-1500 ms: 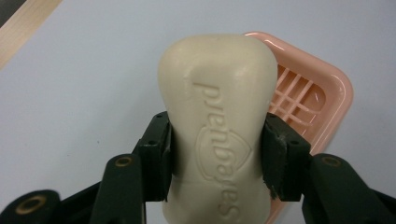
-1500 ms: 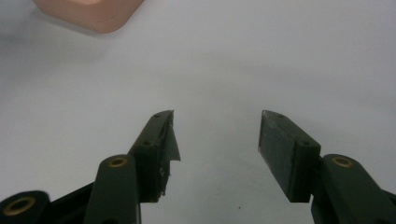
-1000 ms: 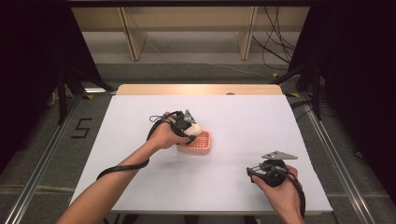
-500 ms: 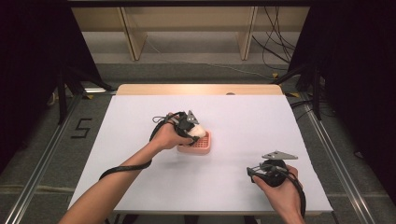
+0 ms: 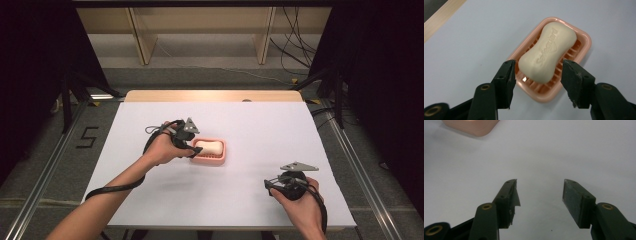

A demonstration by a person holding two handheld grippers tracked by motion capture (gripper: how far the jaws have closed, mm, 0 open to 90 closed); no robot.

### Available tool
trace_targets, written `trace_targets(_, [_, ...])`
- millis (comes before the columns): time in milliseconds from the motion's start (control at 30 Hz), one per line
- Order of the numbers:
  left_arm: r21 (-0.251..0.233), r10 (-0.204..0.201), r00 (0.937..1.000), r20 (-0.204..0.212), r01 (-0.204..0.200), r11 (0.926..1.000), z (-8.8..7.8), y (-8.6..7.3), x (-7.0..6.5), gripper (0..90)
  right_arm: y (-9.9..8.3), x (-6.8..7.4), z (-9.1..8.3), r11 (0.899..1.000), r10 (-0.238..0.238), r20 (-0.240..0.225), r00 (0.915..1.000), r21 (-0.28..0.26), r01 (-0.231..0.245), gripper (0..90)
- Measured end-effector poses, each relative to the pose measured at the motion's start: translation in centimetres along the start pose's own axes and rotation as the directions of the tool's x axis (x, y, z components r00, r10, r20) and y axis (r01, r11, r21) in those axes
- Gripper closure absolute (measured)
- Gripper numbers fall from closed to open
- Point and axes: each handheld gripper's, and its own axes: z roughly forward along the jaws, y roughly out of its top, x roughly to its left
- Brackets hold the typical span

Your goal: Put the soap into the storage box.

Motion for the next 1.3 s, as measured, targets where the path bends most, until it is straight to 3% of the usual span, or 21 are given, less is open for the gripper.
trace_targets(300, [0.021,-0.085,0.9961,-0.024,0.085,0.9961,-3.2,-4.4,0.2,43.7,0.0,0.1,0.0,1.000,0.006,0.000,1.0000,0.007,-0.006,45.7])
trace_targets(367, [0.032,-0.106,0.9943,-0.010,0.107,0.9938,-3.9,-5.4,0.2,43.4,0.0,0.5,-0.1,0.999,0.046,0.004,0.9989,0.026,-0.046,45.7])
trace_targets(400, [0.034,-0.091,0.9958,-0.010,0.092,0.9952,-4.2,-6.0,0.3,43.1,0.0,0.6,-0.1,0.998,0.061,-0.003,0.9981,0.032,-0.061,45.7])
trace_targets(500, [0.035,-0.127,0.9918,-0.014,0.127,0.9913,-4.8,-7.7,-0.1,42.5,0.0,0.7,0.0,0.998,0.067,-0.011,0.9977,0.021,-0.067,45.7])
trace_targets(567, [0.032,-0.127,0.9918,-0.020,0.127,0.9913,-5.3,-9.0,-0.3,42.3,0.0,0.4,0.0,0.999,0.033,0.004,0.9995,0.028,-0.033,45.7])
trace_targets(633, [0.034,-0.147,0.9888,-0.026,0.148,0.9884,-5.9,-10.4,-0.5,42.3,0.0,0.4,0.0,0.999,0.032,0.002,0.9995,0.031,-0.032,45.5])
trace_targets(667, [-0.002,-0.163,0.9855,-0.045,0.164,0.9865,-5.9,-11.0,-0.8,42.3,0.0,0.5,0.0,0.999,0.036,-0.003,0.9993,0.032,-0.036,45.4])
trace_targets(700, [0.009,-0.184,0.9822,-0.036,0.185,0.9828,-6.1,-11.8,-1.0,42.3,0.0,0.5,0.0,0.999,0.036,-0.001,0.9993,0.034,-0.036,45.3])
trace_targets(833, [0.015,-0.189,0.9811,-0.042,0.190,0.9817,-6.7,-14.1,-1.5,42.4,0.0,0.3,0.2,1.000,0.006,-0.001,1.0000,0.023,-0.006,45.3])
trace_targets(900, [0.011,-0.227,0.9731,-0.041,0.227,0.9737,-7.1,-15.3,-1.8,42.5,0.0,0.2,0.3,1.000,-0.015,0.013,0.9998,0.024,0.015,45.2])
trace_targets(967, [0.009,-0.237,0.9702,-0.048,0.238,0.9712,-7.5,-16.3,-2.1,42.4,0.0,0.6,0.1,0.999,0.023,0.000,0.9997,0.032,-0.023,45.0])
trace_targets(1000, [0.014,-0.235,0.9707,-0.049,0.236,0.9717,-7.7,-16.8,-2.1,42.4,0.0,0.5,0.1,0.999,0.021,-0.001,0.9998,0.029,-0.021,45.0])
trace_targets(1033, [0.021,-0.254,0.9660,-0.046,0.255,0.9666,-7.9,-17.4,-2.3,42.4,0.0,0.5,0.1,0.999,0.020,-0.003,0.9998,0.029,-0.020,44.9])
trace_targets(1133, [0.001,-0.264,0.9628,-0.058,0.264,0.9644,-8.9,-18.4,-2.6,42.2,0.0,0.6,0.1,0.999,0.019,-0.010,0.9998,0.033,-0.019,44.5])
trace_targets(1167, [-0.017,-0.283,0.9573,-0.060,0.282,0.9592,-9.0,-18.8,-2.7,42.2,0.0,0.6,0.2,0.999,0.014,-0.020,0.9997,0.030,-0.013,44.4])
trace_targets(1200, [-0.006,-0.262,0.9625,-0.069,0.263,0.9649,-9.5,-19.2,-2.7,42.2,0.0,0.7,0.2,0.999,0.016,-0.011,0.9998,0.032,-0.016,44.3])
trace_targets(1233, [-0.006,-0.262,0.9620,-0.075,0.263,0.9648,-9.7,-19.4,-2.7,42.4,0.1,0.7,0.3,1.000,0.012,-0.020,0.9997,0.025,-0.012,44.3])
trace_targets(1300, [-0.018,-0.301,0.9506,-0.075,0.301,0.9535,-10.1,-19.9,-3.0,42.3,0.1,0.7,0.5,1.000,-0.004,-0.025,0.9997,0.017,0.004,44.1])
